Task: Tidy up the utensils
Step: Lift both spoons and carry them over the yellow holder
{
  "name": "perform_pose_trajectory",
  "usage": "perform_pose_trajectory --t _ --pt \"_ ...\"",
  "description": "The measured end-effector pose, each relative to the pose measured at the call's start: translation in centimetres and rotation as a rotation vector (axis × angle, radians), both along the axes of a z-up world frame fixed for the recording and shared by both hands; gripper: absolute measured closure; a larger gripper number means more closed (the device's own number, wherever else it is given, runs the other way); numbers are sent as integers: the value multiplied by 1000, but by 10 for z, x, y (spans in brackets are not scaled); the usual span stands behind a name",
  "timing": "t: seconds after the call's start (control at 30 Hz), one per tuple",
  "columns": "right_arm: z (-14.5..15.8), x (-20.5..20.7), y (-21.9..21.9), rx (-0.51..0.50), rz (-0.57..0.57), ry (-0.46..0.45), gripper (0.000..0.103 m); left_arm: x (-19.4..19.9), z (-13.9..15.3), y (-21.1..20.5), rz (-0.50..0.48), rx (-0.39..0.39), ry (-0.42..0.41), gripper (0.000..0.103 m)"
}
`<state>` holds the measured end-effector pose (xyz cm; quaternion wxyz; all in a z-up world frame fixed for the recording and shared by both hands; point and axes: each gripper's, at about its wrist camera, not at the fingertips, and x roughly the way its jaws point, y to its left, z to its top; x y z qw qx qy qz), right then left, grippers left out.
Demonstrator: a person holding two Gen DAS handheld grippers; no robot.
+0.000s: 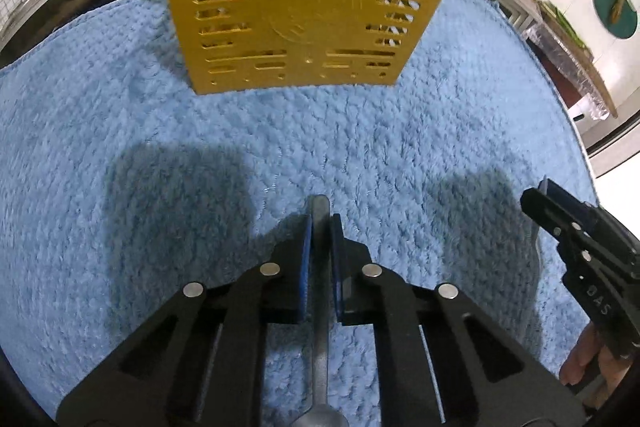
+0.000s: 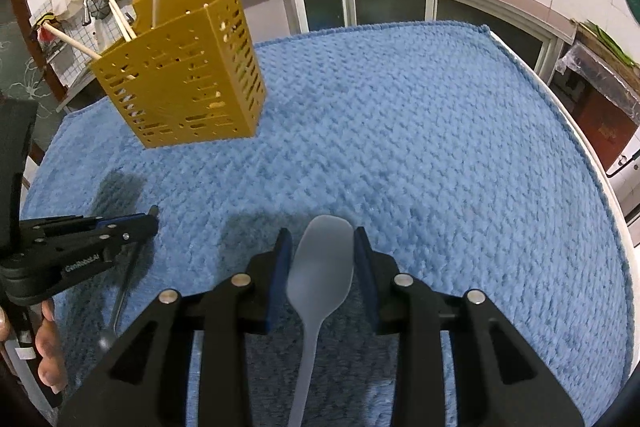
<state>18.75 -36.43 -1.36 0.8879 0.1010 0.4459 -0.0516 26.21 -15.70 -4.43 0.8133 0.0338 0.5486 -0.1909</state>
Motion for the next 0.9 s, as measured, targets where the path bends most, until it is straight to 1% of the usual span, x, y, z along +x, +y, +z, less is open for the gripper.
perform_pose_trajectory --t 0.13,0.33,0.43,0.53,0.73,0.9 --pt "6 -1 2 3 6 -20 72 -6 11 12 4 -45 -16 95" --pt "24 -7 6 -9 19 -77 72 -18 42 30 24 -82 -121 95" --pt "35 -9 9 -16 27 -111 73 -18 59 41 34 -117 -167 96" --pt "46 -11 14 -30 36 -148 73 -20 70 48 42 -124 -201 96" --pt "66 -15 24 -70 52 -220 73 -33 96 60 49 -132 -325 96" --pt "81 -12 29 -79 58 -255 74 -37 115 69 52 -144 -382 99"
